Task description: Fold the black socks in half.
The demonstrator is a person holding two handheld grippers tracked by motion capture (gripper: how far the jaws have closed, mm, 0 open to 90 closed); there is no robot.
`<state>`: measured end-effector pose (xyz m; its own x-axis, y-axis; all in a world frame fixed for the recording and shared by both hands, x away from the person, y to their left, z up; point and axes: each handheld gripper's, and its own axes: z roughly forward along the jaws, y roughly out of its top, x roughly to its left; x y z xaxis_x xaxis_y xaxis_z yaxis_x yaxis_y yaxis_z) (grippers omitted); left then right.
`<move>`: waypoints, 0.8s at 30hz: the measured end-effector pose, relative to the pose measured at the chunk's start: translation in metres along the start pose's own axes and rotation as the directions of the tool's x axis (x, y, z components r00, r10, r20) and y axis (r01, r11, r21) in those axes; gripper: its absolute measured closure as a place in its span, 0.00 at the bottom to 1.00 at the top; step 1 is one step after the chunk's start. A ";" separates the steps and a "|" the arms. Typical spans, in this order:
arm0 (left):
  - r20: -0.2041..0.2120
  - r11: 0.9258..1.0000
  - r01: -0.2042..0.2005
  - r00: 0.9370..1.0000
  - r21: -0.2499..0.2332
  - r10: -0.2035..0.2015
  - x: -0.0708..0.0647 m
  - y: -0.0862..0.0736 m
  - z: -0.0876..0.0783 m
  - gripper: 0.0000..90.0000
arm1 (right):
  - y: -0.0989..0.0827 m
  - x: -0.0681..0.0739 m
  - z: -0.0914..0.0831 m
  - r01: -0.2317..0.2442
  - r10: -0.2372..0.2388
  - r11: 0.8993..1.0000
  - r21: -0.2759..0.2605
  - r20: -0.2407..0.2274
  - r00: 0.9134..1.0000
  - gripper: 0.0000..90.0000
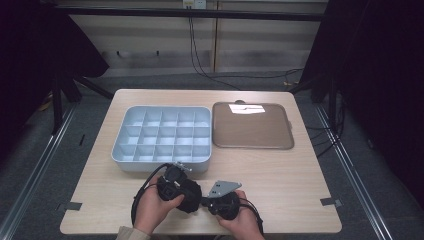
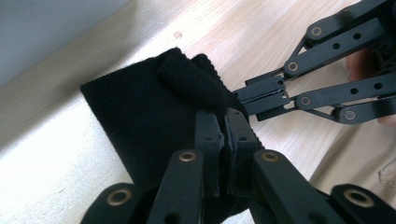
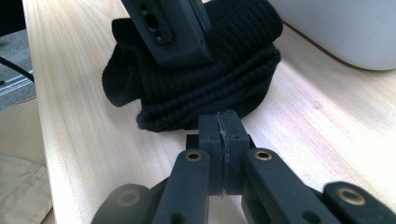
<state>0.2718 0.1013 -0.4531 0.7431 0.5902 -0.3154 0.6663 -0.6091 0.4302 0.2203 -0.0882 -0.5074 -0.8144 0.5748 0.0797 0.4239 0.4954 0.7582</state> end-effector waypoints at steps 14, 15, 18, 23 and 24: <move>-0.015 1.000 -0.012 1.000 -0.001 0.012 -0.001 -0.001 0.005 0.93 | -0.001 -0.006 -0.004 -0.009 0.009 1.000 0.005 0.015 1.000 1.00; -0.017 1.000 -0.008 1.000 -0.006 0.008 -0.001 -0.001 0.005 0.93 | -0.001 -0.006 -0.004 -0.012 0.012 1.000 0.004 0.016 1.000 1.00; -0.018 1.000 -0.006 1.000 -0.006 0.006 0.000 -0.001 0.006 0.93 | -0.001 -0.008 -0.006 -0.019 0.020 1.000 -0.003 0.025 1.000 1.00; -0.025 1.000 -0.009 1.000 -0.009 0.009 -0.001 -0.001 0.007 0.92 | -0.001 -0.012 -0.011 -0.036 0.036 0.999 -0.014 0.040 0.999 0.99; -0.029 1.000 -0.016 0.999 -0.004 0.016 -0.001 -0.001 0.007 0.92 | -0.001 -0.012 -0.011 -0.034 0.035 0.999 -0.014 0.040 0.999 0.99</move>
<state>0.2706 0.0974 -0.4595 0.7514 0.5956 -0.2840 0.6542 -0.6165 0.4381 0.2255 -0.1033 -0.5023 -0.7827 0.6172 0.0803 0.4460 0.4661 0.7641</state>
